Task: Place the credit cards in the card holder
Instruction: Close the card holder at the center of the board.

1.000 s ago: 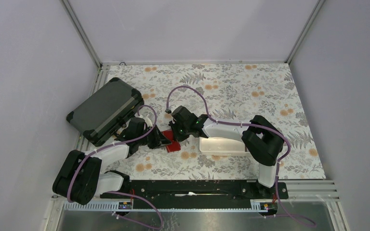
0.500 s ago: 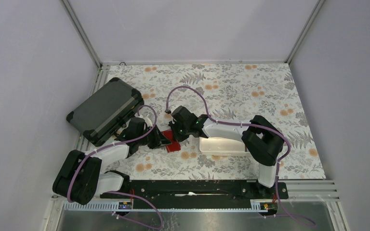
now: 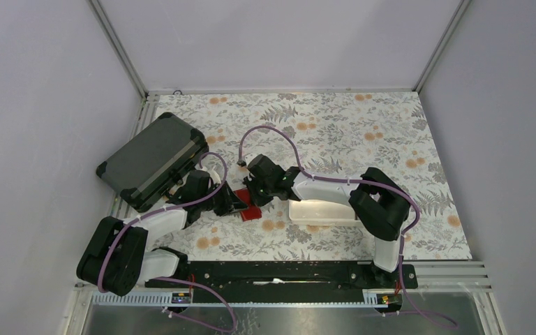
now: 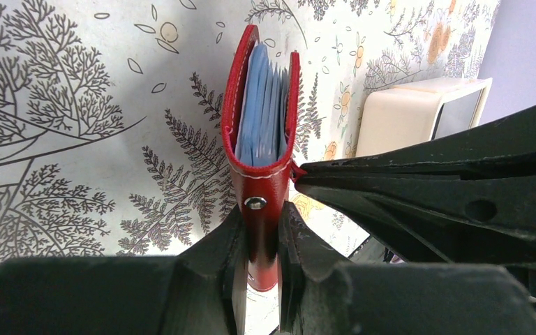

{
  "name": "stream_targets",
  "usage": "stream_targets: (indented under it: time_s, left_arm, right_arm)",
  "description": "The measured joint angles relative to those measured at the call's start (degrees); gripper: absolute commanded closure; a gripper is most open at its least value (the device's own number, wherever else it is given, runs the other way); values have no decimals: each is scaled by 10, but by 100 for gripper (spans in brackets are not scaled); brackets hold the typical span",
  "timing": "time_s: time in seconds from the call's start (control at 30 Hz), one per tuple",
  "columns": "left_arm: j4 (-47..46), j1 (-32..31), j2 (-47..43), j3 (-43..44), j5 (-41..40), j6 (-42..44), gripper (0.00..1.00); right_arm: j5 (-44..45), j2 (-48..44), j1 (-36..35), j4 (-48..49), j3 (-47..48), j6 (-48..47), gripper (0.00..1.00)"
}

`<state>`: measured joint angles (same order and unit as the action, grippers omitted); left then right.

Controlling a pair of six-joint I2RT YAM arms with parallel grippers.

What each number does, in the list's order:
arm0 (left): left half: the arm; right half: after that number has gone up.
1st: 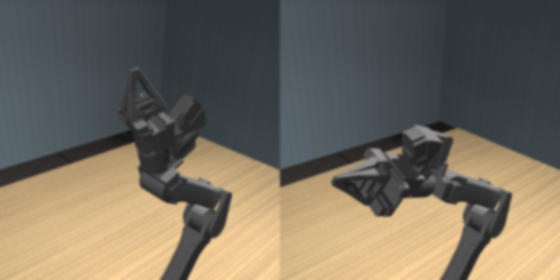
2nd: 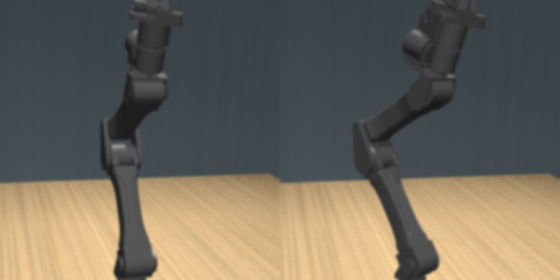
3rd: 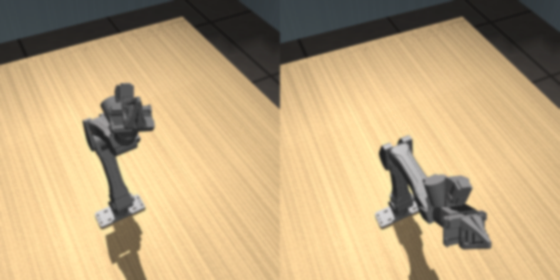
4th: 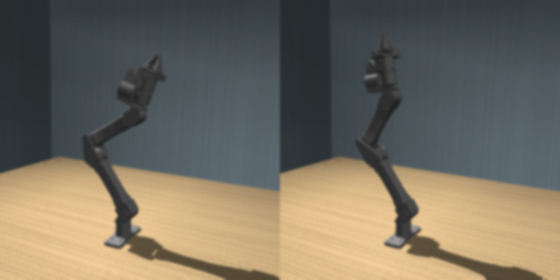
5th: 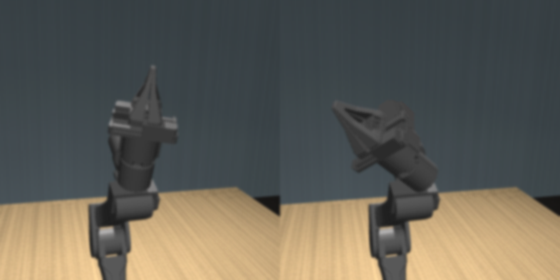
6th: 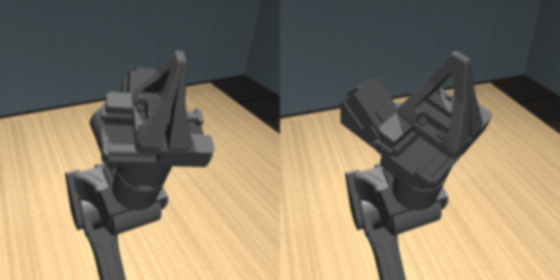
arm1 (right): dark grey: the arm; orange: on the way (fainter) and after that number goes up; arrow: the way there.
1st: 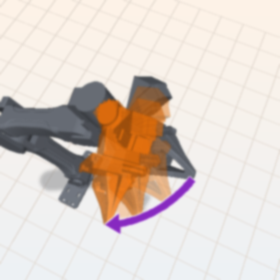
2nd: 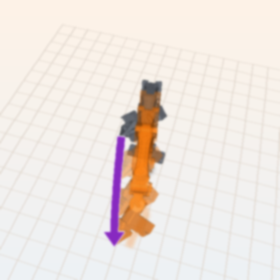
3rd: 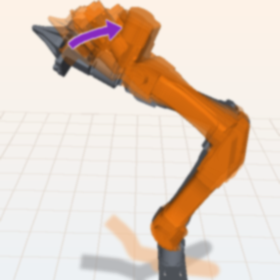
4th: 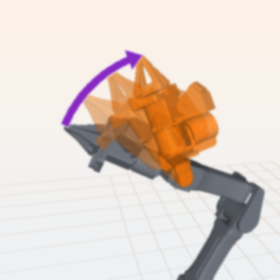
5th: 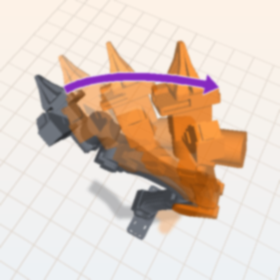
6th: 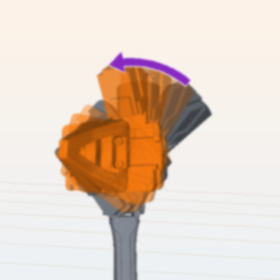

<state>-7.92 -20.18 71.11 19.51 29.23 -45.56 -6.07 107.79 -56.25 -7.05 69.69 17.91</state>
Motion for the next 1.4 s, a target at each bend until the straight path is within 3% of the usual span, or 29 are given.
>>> stream_targets:
  time_s: [1.4]
  left_arm:
    - [-21,5,3,-14,1,-10,100]
  right_arm:
    - [-13,47,-16,-74,73,-59,100]
